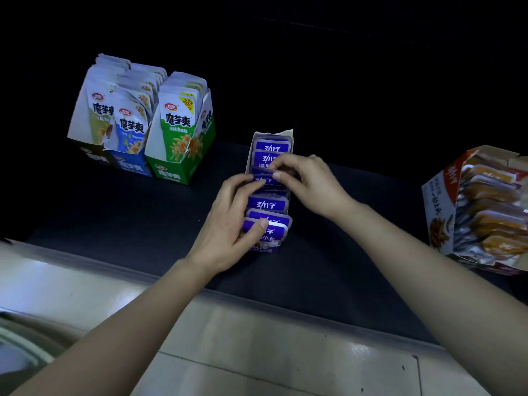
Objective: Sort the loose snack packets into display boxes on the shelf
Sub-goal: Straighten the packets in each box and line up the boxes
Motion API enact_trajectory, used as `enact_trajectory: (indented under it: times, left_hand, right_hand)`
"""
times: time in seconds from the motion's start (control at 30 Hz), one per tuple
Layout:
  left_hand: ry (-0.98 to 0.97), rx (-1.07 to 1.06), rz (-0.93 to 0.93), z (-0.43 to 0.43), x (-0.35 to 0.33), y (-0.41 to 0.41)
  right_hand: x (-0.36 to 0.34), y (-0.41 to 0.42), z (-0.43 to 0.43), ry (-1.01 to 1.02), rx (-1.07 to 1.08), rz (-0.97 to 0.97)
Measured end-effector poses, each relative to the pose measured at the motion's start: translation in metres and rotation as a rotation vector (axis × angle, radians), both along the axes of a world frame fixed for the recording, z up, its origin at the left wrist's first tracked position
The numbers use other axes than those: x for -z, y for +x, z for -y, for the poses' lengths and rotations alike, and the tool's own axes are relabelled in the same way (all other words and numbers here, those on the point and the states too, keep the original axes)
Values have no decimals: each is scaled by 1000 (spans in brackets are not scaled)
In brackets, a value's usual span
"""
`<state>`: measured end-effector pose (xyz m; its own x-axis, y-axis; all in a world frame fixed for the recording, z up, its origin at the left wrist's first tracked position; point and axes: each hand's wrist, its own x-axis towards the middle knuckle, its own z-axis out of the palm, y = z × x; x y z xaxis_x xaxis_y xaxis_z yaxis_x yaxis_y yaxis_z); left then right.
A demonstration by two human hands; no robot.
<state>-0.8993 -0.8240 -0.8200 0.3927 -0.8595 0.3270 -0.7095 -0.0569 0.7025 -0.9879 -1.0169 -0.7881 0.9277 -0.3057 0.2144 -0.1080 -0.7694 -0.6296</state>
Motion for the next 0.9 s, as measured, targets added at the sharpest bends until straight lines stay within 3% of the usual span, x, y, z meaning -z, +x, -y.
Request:
enact_trajectory:
  times: [0.13, 0.3, 0.57, 0.8, 0.9]
  left_hand:
    - [-31, -6, 45, -8, 1, -2]
    - [9, 90, 211, -11, 7, 2]
    - [117, 168, 330, -12, 3, 16]
    - [120, 153, 523, -14, 2, 15]
    - [111, 100, 518, -14, 5, 10]
  right_hand:
    - [10, 0, -6, -4, -19, -70]
    - [14, 1, -11, -73, 16, 1]
    - [19, 2, -15, -154, 85, -31]
    - [12, -3, -18, -167, 26, 19]
    - [11, -4, -21, -152, -20, 16]
